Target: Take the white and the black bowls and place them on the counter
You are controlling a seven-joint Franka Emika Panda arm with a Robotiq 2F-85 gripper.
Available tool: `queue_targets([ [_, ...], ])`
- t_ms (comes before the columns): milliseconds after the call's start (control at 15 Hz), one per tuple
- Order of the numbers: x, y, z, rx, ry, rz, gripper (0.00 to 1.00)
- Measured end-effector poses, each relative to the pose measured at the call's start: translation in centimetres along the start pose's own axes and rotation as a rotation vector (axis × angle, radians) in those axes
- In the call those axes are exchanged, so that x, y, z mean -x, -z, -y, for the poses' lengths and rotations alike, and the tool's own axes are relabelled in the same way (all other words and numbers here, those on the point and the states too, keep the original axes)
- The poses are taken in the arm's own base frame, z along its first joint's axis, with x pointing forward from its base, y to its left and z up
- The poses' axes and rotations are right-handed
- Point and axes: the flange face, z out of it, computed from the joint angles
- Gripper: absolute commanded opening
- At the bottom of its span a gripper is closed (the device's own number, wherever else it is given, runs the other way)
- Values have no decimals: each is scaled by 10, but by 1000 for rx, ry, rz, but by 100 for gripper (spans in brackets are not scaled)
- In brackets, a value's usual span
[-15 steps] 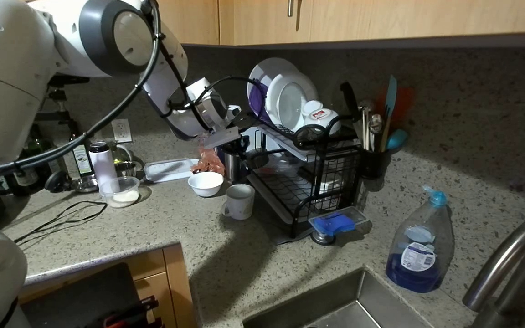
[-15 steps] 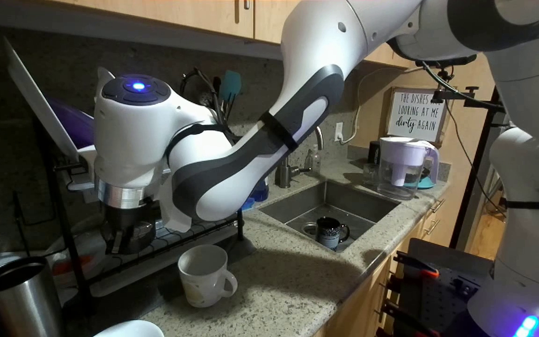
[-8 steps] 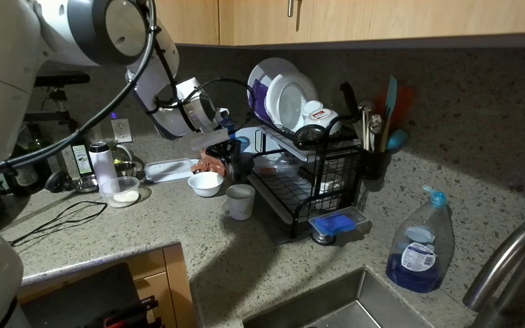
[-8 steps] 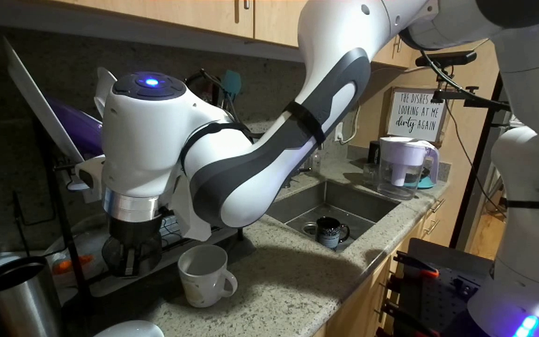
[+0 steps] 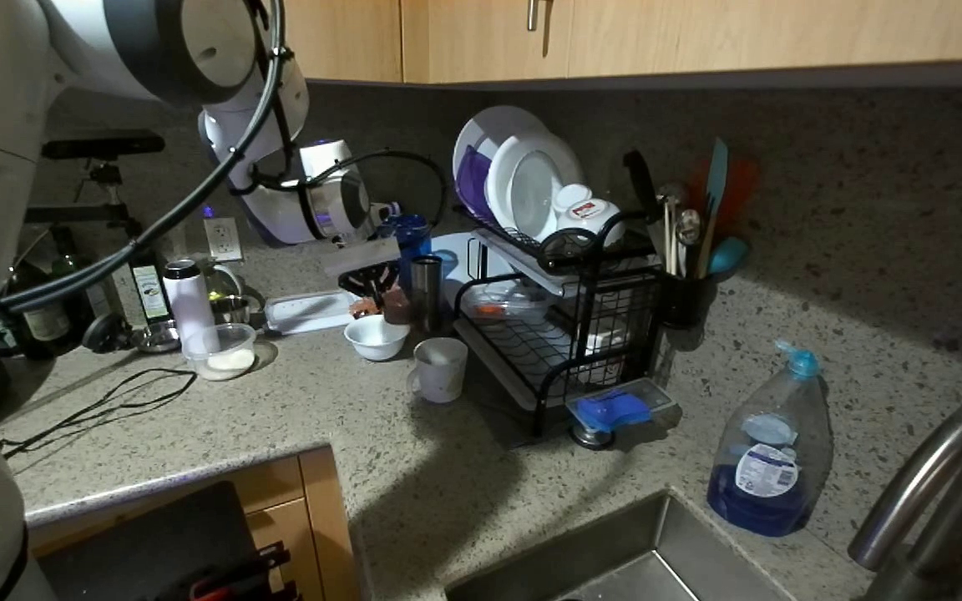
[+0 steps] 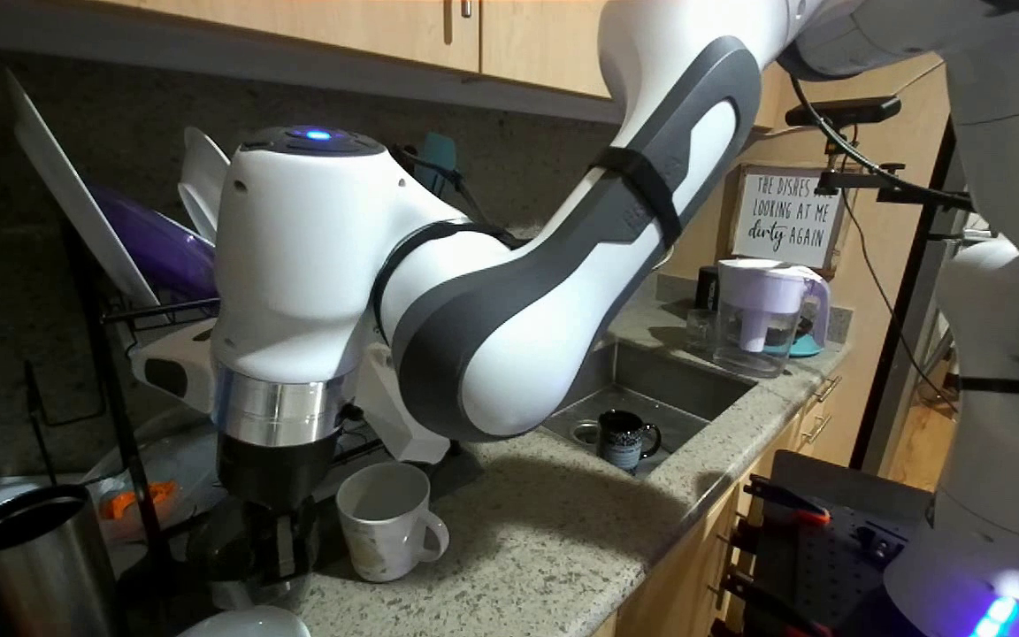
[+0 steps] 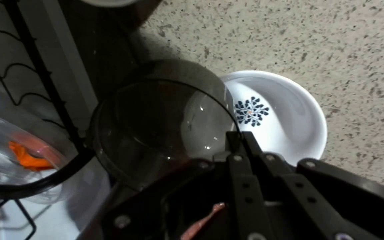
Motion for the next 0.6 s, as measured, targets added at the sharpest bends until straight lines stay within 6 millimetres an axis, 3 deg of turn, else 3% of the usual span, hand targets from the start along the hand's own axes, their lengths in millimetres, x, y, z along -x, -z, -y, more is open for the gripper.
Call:
queue_targets([
  [333, -1, 8, 21, -70, 116, -20, 4],
  [600, 2, 16, 14, -81, 131, -33, 4],
])
